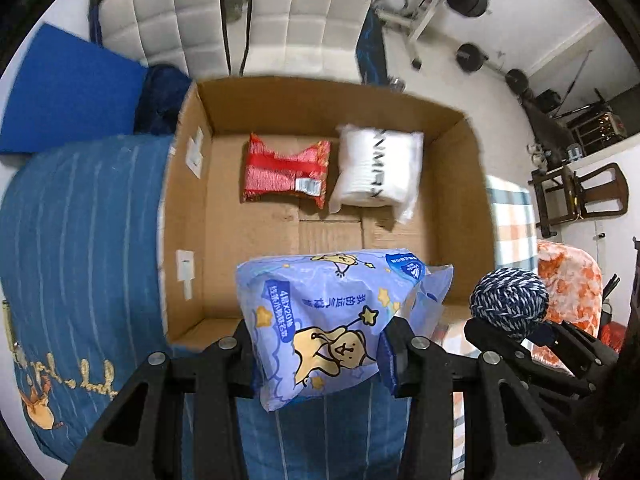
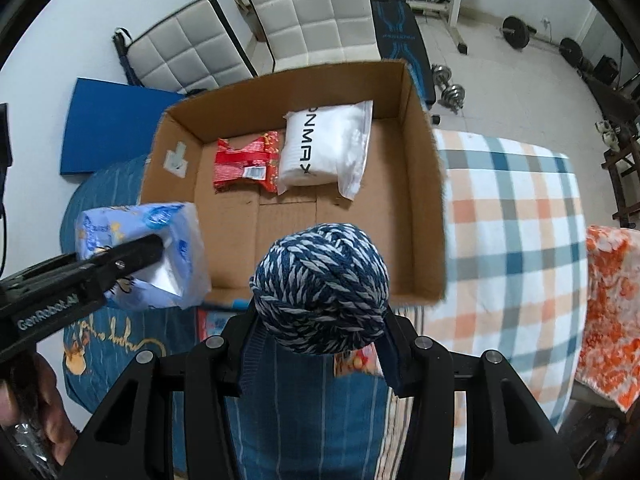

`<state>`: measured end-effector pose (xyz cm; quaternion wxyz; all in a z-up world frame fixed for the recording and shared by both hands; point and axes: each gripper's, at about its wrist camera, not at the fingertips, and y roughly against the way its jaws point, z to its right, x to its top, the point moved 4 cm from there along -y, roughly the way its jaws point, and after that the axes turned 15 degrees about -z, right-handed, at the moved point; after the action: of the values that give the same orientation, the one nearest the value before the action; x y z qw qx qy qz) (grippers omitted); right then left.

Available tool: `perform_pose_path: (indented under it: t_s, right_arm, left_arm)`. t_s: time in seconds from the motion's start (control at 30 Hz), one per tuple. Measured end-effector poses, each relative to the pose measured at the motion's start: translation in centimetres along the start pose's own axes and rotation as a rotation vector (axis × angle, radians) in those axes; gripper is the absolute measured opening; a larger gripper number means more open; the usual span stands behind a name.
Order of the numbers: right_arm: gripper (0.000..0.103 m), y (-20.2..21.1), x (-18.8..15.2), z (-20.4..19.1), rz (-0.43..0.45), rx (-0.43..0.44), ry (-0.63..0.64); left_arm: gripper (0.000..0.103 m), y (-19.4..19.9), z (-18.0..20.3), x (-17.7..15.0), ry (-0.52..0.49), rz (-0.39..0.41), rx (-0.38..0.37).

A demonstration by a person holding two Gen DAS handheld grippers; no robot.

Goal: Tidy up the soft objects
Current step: 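Lower both items into the box and open both tools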

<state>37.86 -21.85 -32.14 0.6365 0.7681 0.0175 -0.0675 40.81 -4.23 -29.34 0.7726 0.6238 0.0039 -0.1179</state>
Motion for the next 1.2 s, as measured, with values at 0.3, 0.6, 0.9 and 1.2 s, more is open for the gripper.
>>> perform_pose_path:
  t_s: [0.3, 0.6, 0.9, 1.2]
  right_arm:
    - [0.052, -9.2, 5.8, 1.4, -0.186, -0.012, -0.047]
    - [0.052, -16.3, 7.4, 2.1, -0.331, -0.050, -0.047]
    - [0.054, -19.8, 7.4, 2.4, -0.393, -0.085, -0.036]
    - [0.055, -20.2, 7.9, 2.3, -0.404, -0.076, -0.046]
  left_arm:
    - [0.040, -9.6, -2.9, 4.8, 0.077, -0.229, -0.026]
    - [0.043, -14.6, -3.5, 5.1, 0.090, -0.327, 0.004]
    - [0.046, -15.4, -3.4, 4.4, 0.077, -0.320, 0.001]
    - [0.056, -14.4, -3.6, 4.7, 0.097, -0.313, 0.053]
